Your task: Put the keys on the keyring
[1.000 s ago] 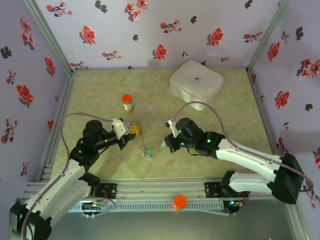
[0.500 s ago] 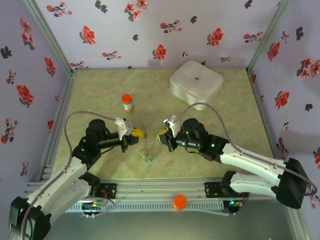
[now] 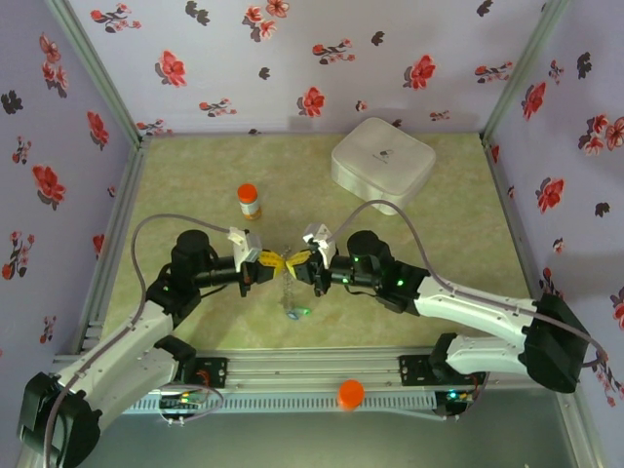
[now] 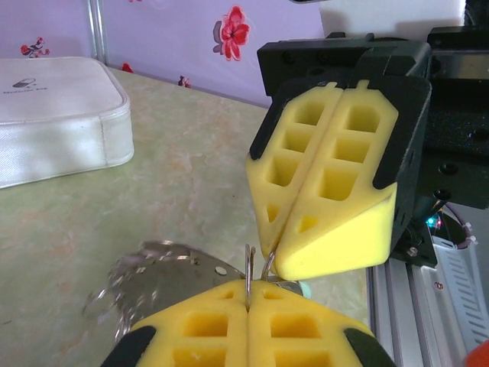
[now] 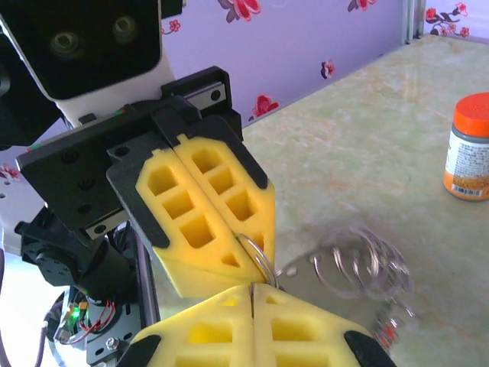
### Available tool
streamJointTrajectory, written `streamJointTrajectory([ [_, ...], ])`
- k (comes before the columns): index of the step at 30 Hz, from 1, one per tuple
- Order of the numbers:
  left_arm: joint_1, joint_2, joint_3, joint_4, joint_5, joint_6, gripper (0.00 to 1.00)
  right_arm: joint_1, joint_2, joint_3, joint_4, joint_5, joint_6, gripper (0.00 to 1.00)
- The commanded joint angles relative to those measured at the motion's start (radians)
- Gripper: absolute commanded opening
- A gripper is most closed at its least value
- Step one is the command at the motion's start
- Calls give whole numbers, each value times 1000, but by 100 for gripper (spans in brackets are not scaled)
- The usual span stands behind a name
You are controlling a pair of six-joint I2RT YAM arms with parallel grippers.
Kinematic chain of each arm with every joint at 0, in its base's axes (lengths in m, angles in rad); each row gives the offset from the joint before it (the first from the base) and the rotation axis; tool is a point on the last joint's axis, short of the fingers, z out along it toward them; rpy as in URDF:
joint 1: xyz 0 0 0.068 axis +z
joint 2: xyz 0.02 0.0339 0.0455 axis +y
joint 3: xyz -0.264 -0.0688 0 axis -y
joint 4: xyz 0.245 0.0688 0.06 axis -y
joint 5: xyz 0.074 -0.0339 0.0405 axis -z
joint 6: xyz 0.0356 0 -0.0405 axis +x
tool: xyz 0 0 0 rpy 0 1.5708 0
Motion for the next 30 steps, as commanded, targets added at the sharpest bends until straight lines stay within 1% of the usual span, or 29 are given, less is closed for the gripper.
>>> streamJointTrajectory([
  [1, -6, -8, 1, 50, 35, -11, 0, 15, 2, 12, 68, 5, -24, 0],
  [5, -6, -8, 3, 41, 35, -8, 0, 17, -15, 3, 71, 47, -30, 0],
  [10, -7, -8, 4, 34, 36, -3, 0, 18, -31, -1, 57, 70, -49, 0],
  [19, -6, -3, 5, 30, 35, 3, 0, 30, -57, 19, -38, 110, -123, 0],
  [23, -7, -5, 4, 29, 35, 4, 0, 36, -43, 20, -9, 91, -114, 0],
  [30, -6, -3, 6, 32, 35, 0, 0, 48, -21, 16, 52, 105, -98, 0],
])
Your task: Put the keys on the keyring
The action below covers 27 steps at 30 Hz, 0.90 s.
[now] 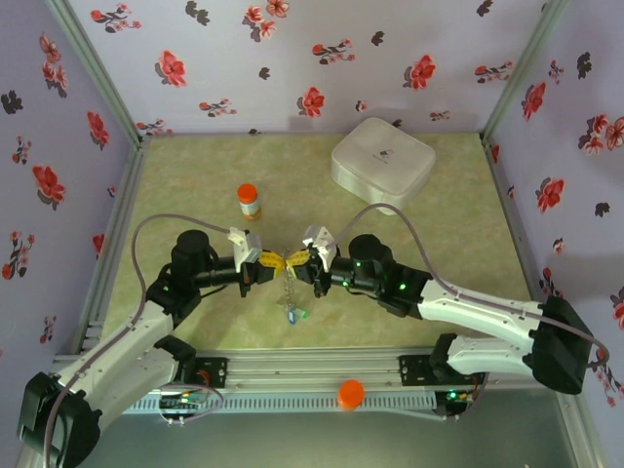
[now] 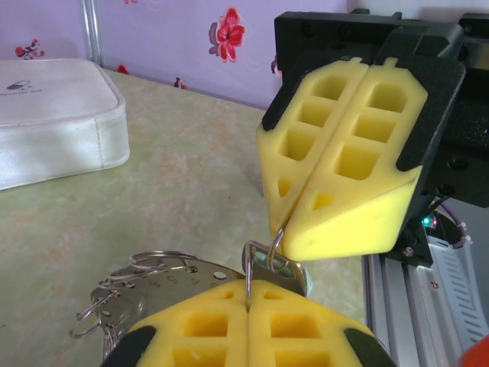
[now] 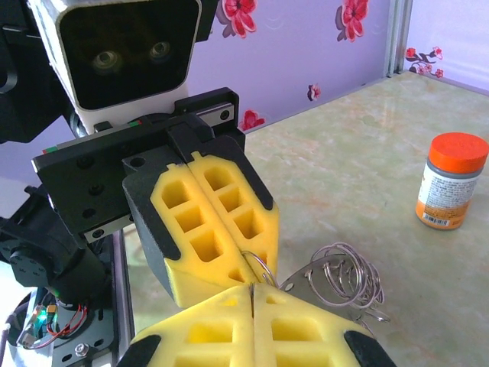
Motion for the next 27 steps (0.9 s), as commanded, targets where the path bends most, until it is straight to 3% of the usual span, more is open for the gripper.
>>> streamJointTrajectory([
  [1, -7, -4, 5, 34, 26, -2, 0, 11, 12, 18, 59, 21, -4, 0],
  [27, -6, -11, 0, 44, 20, 32, 0, 21, 20, 31, 0, 221, 58, 0],
])
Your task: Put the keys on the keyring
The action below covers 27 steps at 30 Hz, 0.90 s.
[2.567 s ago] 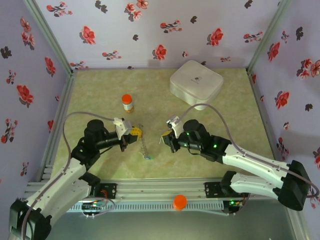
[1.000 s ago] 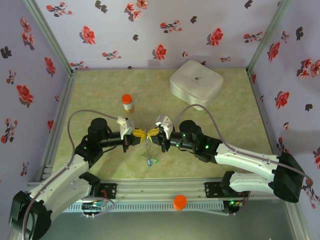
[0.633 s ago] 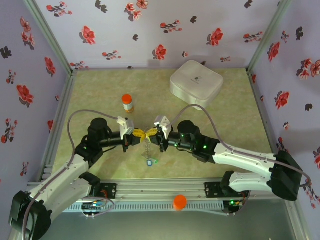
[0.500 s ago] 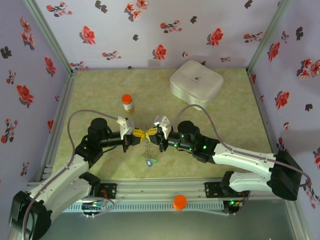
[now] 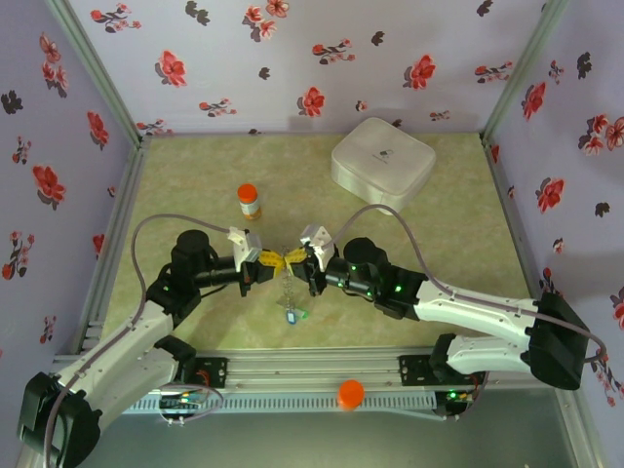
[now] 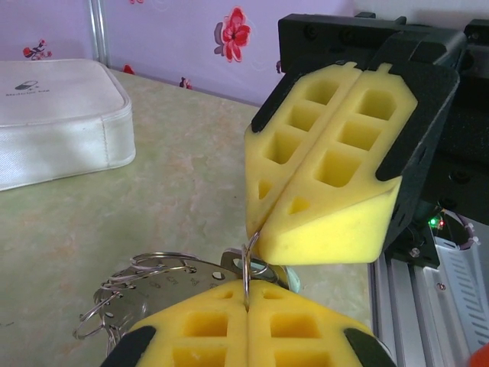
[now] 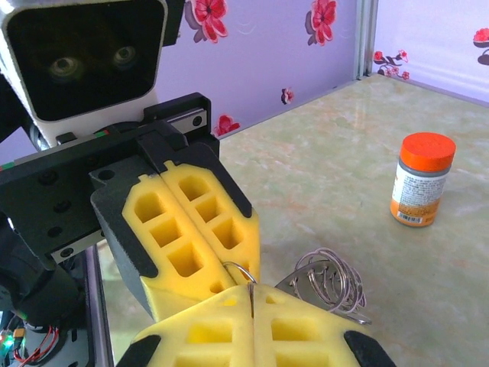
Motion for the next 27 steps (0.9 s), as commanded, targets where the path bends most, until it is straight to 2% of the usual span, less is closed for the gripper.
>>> streamJointTrajectory([
  [1, -6, -12, 0, 41, 33, 34, 0, -8, -1, 22, -16, 98, 49, 0],
  [9, -6, -39, -7, 31, -10, 75, 0, -5, -6, 7, -4, 152, 125, 0],
  [27, -7, -37, -12, 74, -5, 38, 0, 27, 28, 48, -69, 221, 42, 0],
])
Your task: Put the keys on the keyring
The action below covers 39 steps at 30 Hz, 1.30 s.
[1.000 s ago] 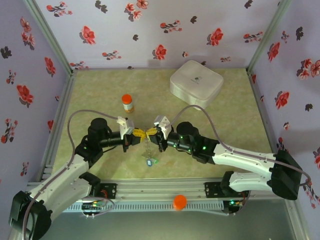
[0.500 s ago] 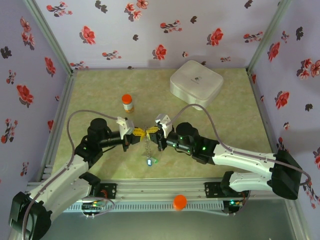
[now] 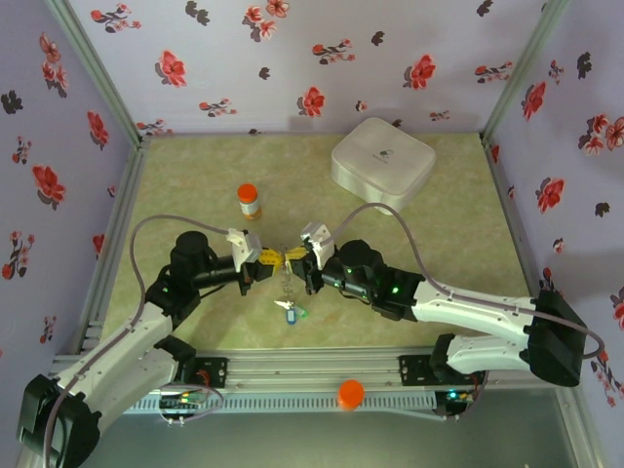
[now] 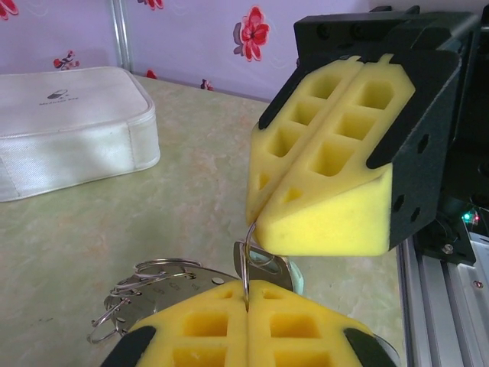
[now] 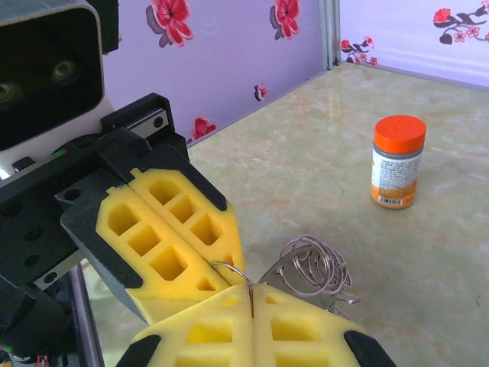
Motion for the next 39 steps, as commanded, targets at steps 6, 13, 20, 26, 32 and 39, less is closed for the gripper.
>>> streamJointTrajectory([
  [6, -6, -13, -3, 82, 53, -16, 0, -1, 17, 50, -60, 105, -60, 0],
  [13, -6, -21, -12, 99, 17, 1, 0, -3, 11, 49, -75, 112, -11, 0],
  [20, -7, -57, -41, 153, -26, 24, 0, -3, 10, 38, -99, 75, 41, 15],
  [26, -7, -56, -35, 160, -26, 27, 0, -2, -28, 21, -100, 51, 68, 16],
  [32, -8, -55, -33, 164, -22, 24, 0, -27, -130, -36, -100, 12, 50, 26],
  [39, -8, -27, -24, 236, 30, 56, 0, -169, -240, -53, -221, -372, -149, 40],
])
